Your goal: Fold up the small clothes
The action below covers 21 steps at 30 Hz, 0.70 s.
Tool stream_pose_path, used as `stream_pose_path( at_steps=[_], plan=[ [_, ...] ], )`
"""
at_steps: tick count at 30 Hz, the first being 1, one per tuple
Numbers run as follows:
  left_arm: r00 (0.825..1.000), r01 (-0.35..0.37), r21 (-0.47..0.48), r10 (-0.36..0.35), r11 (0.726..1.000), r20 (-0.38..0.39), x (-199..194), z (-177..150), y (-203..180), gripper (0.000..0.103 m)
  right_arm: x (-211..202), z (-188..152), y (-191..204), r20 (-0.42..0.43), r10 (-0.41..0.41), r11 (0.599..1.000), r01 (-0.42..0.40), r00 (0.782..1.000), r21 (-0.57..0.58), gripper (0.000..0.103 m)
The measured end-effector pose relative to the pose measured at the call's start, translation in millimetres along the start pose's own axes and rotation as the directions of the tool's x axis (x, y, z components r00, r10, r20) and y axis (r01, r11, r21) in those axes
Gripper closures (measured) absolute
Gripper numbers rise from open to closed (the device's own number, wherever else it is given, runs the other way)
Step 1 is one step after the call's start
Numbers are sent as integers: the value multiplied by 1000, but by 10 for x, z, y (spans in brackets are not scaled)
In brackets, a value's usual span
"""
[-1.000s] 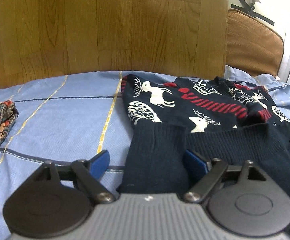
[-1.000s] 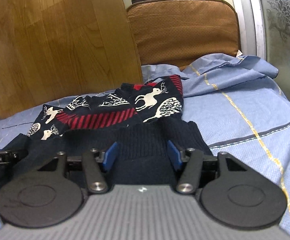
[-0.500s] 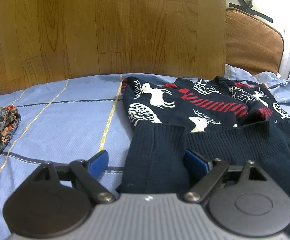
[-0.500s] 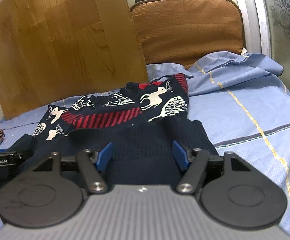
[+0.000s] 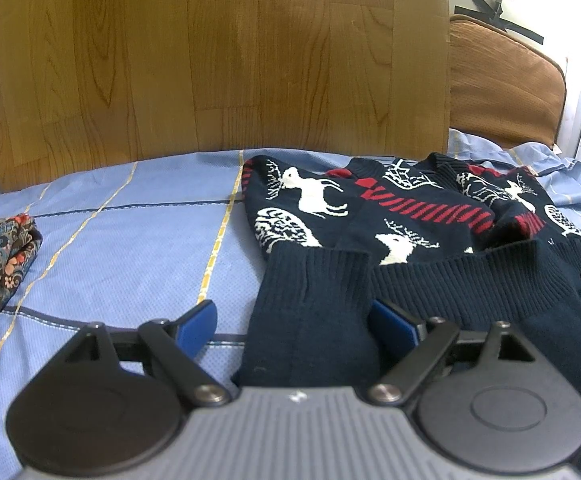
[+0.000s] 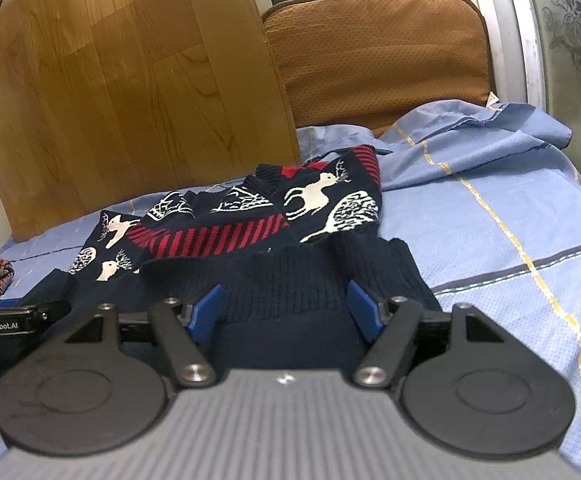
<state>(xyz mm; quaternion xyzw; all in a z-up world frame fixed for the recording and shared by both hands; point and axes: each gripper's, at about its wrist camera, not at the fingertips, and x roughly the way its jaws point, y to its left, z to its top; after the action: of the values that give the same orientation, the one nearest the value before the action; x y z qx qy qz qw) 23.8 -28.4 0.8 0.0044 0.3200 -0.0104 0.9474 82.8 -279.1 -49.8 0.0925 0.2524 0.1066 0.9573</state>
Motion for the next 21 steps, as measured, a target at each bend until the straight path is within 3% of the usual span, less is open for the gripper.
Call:
stream_pose_path(
  at_steps=[21],
  plan=[
    [1000,-21,25,20,999,13,-4,-16,-37,14,-7,7,-32,-1,25,1000,-25,1000,16,29]
  ],
)
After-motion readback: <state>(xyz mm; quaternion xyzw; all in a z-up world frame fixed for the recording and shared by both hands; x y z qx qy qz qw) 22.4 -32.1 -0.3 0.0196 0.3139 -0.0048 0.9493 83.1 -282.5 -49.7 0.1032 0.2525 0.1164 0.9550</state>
